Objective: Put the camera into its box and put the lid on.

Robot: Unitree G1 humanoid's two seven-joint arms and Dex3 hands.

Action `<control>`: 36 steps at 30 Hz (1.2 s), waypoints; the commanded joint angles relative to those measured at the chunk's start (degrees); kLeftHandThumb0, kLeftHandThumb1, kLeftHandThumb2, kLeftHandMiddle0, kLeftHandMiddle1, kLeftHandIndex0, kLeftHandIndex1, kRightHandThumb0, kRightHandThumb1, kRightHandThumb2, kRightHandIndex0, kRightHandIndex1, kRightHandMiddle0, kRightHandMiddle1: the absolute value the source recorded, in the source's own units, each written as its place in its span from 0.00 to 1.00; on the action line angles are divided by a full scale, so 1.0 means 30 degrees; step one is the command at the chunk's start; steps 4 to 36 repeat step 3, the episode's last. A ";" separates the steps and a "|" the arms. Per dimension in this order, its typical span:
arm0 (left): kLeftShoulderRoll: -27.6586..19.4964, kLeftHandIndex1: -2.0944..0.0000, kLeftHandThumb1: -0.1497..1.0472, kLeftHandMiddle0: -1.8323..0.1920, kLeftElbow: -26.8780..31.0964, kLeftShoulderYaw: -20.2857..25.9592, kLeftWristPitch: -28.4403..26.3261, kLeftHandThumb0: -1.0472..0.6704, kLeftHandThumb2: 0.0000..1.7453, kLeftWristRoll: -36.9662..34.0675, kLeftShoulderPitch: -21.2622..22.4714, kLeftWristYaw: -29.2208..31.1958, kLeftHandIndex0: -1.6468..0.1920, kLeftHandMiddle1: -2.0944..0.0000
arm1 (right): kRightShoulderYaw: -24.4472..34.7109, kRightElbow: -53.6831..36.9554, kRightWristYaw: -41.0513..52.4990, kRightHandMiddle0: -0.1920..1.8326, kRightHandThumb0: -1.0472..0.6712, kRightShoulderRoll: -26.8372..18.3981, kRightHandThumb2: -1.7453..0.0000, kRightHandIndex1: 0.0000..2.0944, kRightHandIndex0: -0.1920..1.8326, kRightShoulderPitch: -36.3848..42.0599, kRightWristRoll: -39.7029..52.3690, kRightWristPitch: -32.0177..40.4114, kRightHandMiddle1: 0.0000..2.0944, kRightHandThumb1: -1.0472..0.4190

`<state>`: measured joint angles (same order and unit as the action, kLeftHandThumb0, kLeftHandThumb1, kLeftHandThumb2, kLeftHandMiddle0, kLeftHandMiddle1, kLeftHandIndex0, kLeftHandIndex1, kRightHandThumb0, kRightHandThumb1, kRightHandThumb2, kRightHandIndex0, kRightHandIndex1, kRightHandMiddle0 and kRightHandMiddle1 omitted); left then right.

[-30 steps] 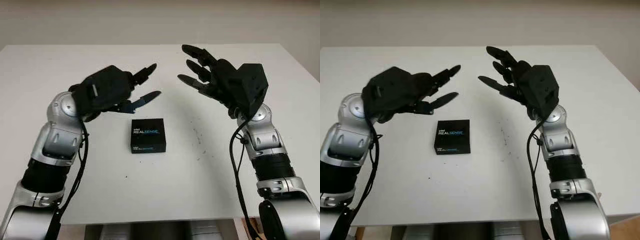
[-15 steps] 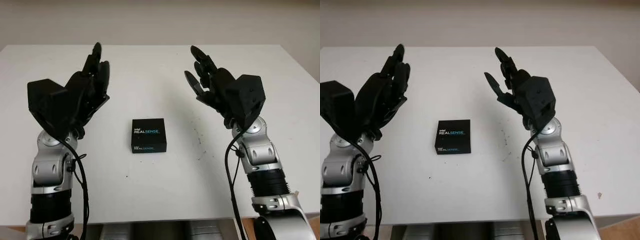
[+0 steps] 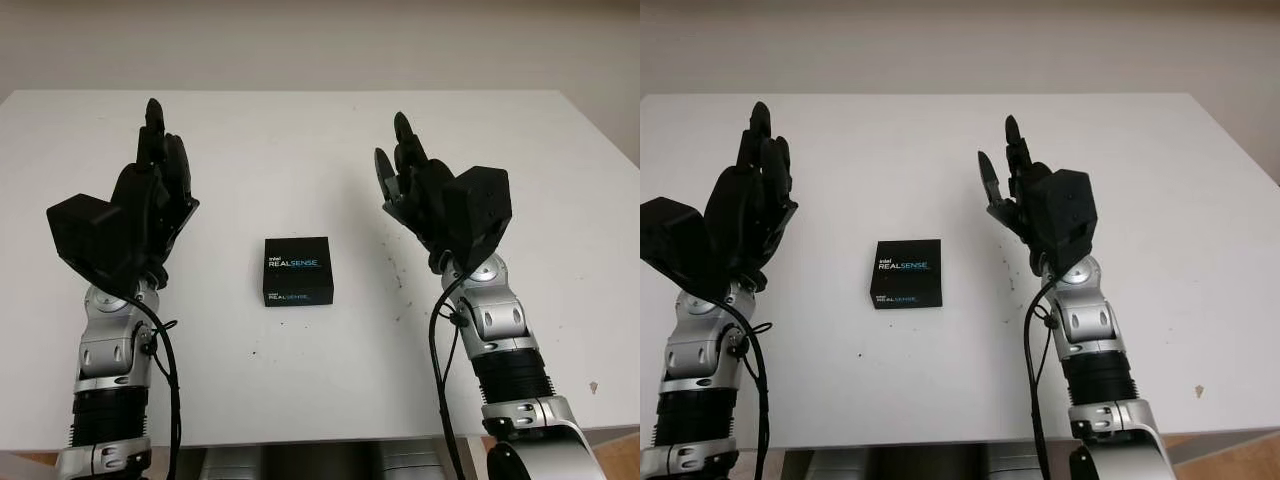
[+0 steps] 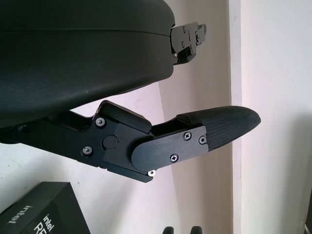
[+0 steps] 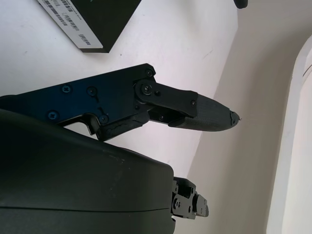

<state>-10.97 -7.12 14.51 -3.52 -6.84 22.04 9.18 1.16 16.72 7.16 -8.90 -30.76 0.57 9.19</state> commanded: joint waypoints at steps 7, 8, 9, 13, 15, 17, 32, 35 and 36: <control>-0.0134 1.00 1.00 1.00 0.0128 -0.0191 0.0316 0.12 0.40 -0.0219 -0.0240 0.0009 1.00 1.00 | 0.0175 -0.0562 0.0104 0.00 0.19 -0.0092 0.64 0.00 0.00 0.0487 0.0161 -0.0075 0.00 0.00; -0.0134 1.00 1.00 1.00 0.0128 -0.0191 0.0316 0.12 0.40 -0.0219 -0.0240 0.0009 1.00 1.00 | 0.0175 -0.0562 0.0104 0.00 0.19 -0.0092 0.64 0.00 0.00 0.0487 0.0161 -0.0075 0.00 0.00; -0.0134 1.00 1.00 1.00 0.0128 -0.0191 0.0316 0.12 0.40 -0.0219 -0.0240 0.0009 1.00 1.00 | 0.0175 -0.0562 0.0104 0.00 0.19 -0.0092 0.64 0.00 0.00 0.0487 0.0161 -0.0075 0.00 0.00; -0.0134 1.00 1.00 1.00 0.0128 -0.0191 0.0316 0.12 0.40 -0.0219 -0.0240 0.0009 1.00 1.00 | 0.0175 -0.0562 0.0104 0.00 0.19 -0.0092 0.64 0.00 0.00 0.0487 0.0161 -0.0075 0.00 0.00; -0.0134 1.00 1.00 1.00 0.0128 -0.0191 0.0316 0.12 0.40 -0.0219 -0.0240 0.0009 1.00 1.00 | 0.0175 -0.0562 0.0104 0.00 0.19 -0.0092 0.64 0.00 0.00 0.0487 0.0161 -0.0075 0.00 0.00; -0.0134 1.00 1.00 1.00 0.0128 -0.0191 0.0316 0.12 0.40 -0.0219 -0.0240 0.0009 1.00 1.00 | 0.0175 -0.0562 0.0104 0.00 0.19 -0.0092 0.64 0.00 0.00 0.0487 0.0161 -0.0075 0.00 0.00; -0.0134 1.00 1.00 1.00 0.0128 -0.0191 0.0316 0.12 0.40 -0.0219 -0.0240 0.0009 1.00 1.00 | 0.0175 -0.0562 0.0104 0.00 0.19 -0.0092 0.64 0.00 0.00 0.0487 0.0161 -0.0075 0.00 0.00; -0.0134 1.00 1.00 1.00 0.0128 -0.0191 0.0316 0.12 0.40 -0.0219 -0.0240 0.0009 1.00 1.00 | 0.0175 -0.0562 0.0104 0.00 0.19 -0.0092 0.64 0.00 0.00 0.0487 0.0161 -0.0075 0.00 0.00; -0.0134 1.00 1.00 1.00 0.0128 -0.0191 0.0316 0.12 0.40 -0.0219 -0.0240 0.0009 1.00 1.00 | 0.0175 -0.0562 0.0104 0.00 0.19 -0.0092 0.64 0.00 0.00 0.0487 0.0161 -0.0075 0.00 0.00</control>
